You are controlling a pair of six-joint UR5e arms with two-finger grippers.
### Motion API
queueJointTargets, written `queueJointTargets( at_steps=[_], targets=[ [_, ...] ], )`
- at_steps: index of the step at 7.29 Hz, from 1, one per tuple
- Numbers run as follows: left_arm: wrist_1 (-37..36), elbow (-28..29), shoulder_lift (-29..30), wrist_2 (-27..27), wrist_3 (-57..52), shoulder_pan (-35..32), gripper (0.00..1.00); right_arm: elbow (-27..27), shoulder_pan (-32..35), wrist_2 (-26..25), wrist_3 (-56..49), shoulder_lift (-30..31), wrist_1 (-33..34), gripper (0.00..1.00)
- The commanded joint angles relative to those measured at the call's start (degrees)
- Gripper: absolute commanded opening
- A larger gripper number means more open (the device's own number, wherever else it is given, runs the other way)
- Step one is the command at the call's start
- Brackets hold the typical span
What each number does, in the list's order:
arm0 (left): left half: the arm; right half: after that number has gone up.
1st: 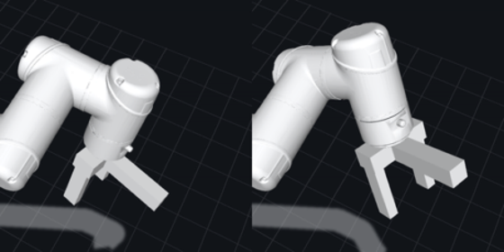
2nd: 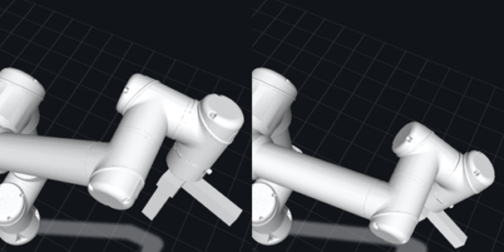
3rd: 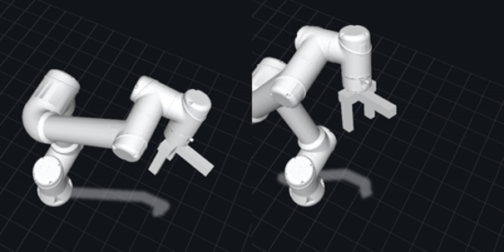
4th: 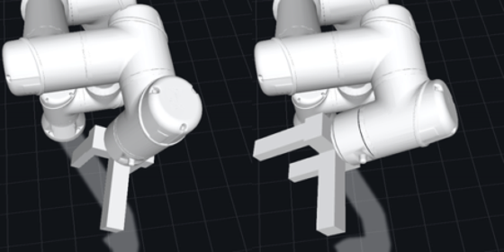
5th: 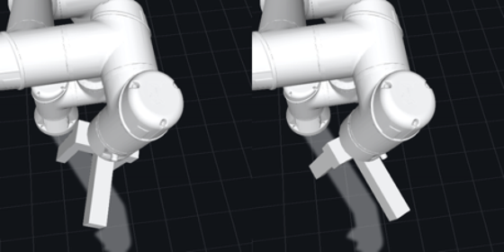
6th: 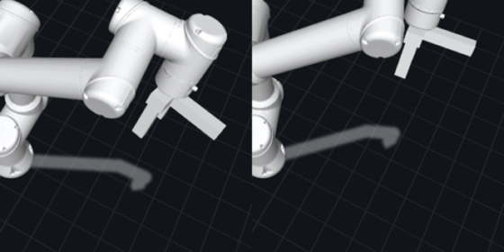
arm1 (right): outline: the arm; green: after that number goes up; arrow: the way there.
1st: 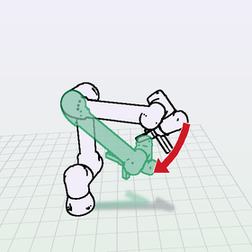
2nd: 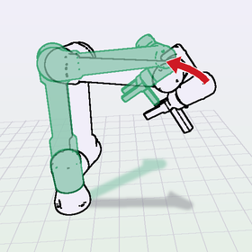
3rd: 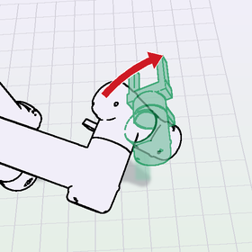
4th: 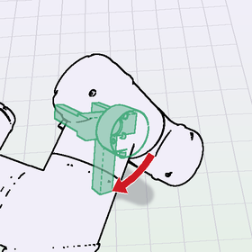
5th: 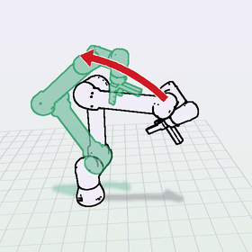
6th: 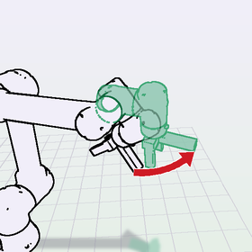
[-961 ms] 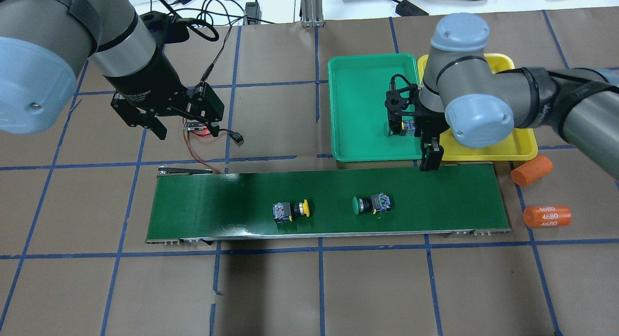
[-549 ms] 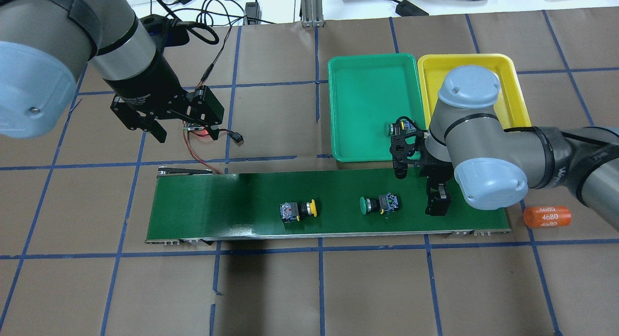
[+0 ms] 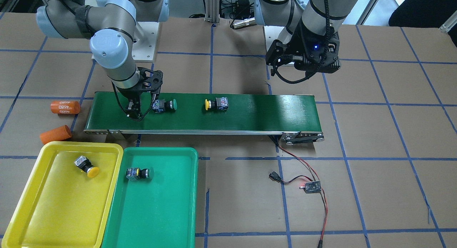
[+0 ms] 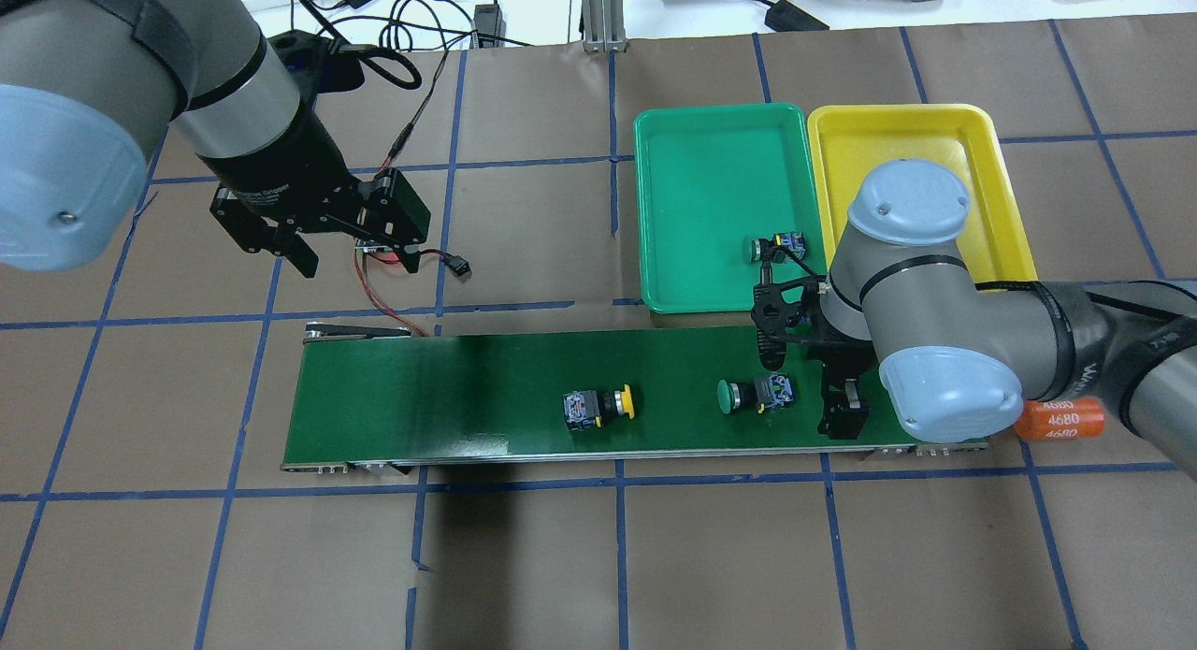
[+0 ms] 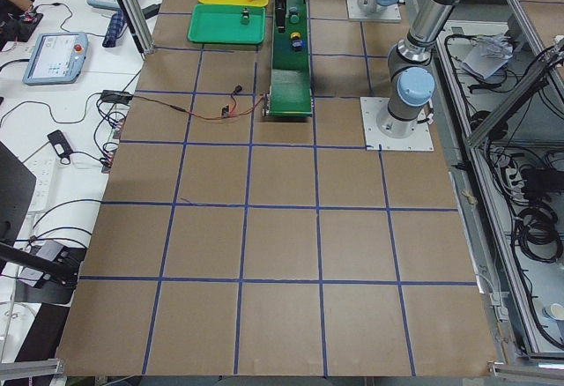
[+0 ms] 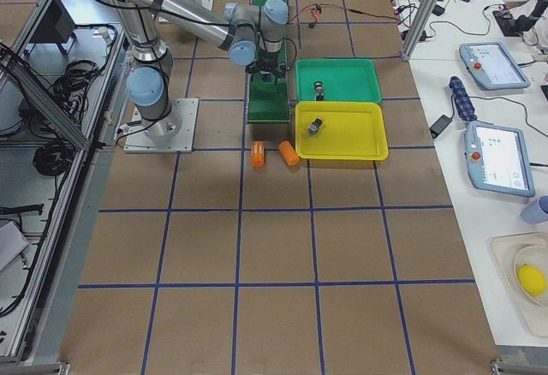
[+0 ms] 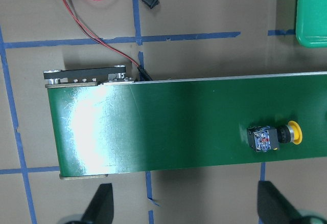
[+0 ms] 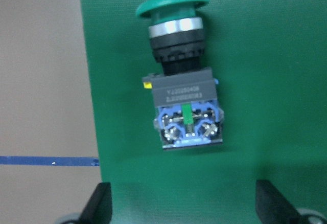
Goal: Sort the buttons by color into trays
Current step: 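Lower the right gripper and grasp the next green-capped button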
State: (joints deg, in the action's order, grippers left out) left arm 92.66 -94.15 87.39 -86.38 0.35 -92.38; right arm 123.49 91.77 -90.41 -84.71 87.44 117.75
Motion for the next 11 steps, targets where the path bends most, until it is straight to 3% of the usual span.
queueJointTargets(
  at_steps=[1,9,10,11],
  targets=[
    [-0.2,-0.1,0.1,0.0,0.0,0.1,1.00,0.1,0.0,0.1,0.1,0.0,0.1,1.00],
    [-0.1,-0.2,0.2,0.0,0.0,0.0,1.00,0.5,0.1,0.2,0.0,-0.3,0.2,0.98],
    [-0.1,-0.2,0.2,0.0,-0.1,0.1,1.00,0.4,0.1,0.2,-0.5,-0.3,0.2,0.77],
    [-0.2,-0.2,0.2,0.0,-0.1,0.0,1.00,0.4,0.1,0.2,-0.6,-0.3,0.8,0.48]
  ],
)
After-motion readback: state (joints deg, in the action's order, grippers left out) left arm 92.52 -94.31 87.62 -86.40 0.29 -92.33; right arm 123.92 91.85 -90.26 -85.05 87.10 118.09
